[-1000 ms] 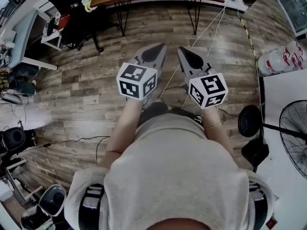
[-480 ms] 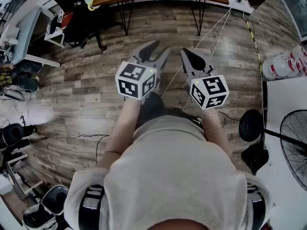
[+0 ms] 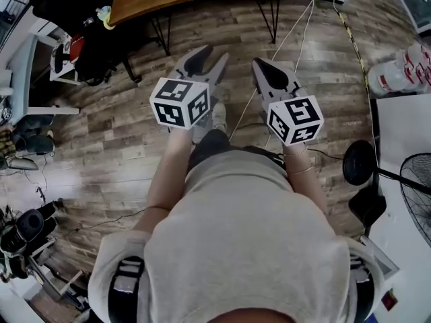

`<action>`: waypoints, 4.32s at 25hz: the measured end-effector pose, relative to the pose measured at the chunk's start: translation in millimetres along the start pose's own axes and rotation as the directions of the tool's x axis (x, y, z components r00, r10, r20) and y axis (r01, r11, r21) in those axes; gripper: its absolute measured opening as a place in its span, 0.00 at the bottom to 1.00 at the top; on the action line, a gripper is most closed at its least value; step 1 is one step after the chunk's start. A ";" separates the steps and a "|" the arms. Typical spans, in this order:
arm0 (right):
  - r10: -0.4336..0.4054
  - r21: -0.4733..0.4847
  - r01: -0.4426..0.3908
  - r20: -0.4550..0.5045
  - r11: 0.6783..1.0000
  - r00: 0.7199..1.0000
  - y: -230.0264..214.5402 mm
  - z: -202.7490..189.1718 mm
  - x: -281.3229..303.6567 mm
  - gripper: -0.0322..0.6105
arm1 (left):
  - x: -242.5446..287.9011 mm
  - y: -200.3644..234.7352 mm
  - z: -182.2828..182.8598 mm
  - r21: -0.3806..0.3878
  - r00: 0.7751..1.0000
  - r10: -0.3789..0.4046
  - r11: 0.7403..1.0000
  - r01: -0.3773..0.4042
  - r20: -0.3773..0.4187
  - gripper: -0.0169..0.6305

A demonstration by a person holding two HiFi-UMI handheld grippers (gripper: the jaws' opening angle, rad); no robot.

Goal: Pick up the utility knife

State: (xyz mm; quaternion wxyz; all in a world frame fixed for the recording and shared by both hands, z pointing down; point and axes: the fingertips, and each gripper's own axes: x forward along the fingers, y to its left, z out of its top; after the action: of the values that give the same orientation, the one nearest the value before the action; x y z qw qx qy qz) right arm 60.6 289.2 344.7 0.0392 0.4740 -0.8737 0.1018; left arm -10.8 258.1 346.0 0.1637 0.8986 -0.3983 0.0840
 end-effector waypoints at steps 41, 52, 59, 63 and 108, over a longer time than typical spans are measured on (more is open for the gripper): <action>0.096 -0.001 -0.097 -0.099 0.995 0.990 -110.2 42.7 340.8 0.07 | 182.9 271.1 79.9 -0.047 0.998 0.010 0.999 -0.013 -0.062 0.28; 0.176 -0.016 -0.178 -0.081 0.984 0.981 -205.9 85.1 426.9 0.06 | 297.6 315.4 137.5 -0.025 0.996 0.054 0.998 -0.056 -0.069 0.28; 0.152 0.002 -0.153 -0.064 0.988 0.986 -261.9 96.8 452.6 0.07 | 351.5 330.4 163.6 -0.013 0.996 0.054 0.998 -0.055 -0.068 0.28; 0.127 0.026 -0.125 -0.073 0.992 0.989 -279.8 93.8 459.9 0.07 | 370.2 335.2 163.7 -0.015 0.995 0.033 0.999 -0.035 -0.092 0.28; -0.136 0.225 0.219 -0.334 0.949 0.933 -343.8 -39.6 479.0 0.07 | 460.9 372.5 24.2 0.246 0.747 -0.191 0.868 0.432 -0.637 0.30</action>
State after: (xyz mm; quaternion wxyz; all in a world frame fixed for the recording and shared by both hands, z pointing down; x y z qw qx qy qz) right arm 84.8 -277.4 510.8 0.1246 0.5305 -0.7885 0.2850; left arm 21.0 -302.2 537.8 0.1151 0.8949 -0.1437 0.4064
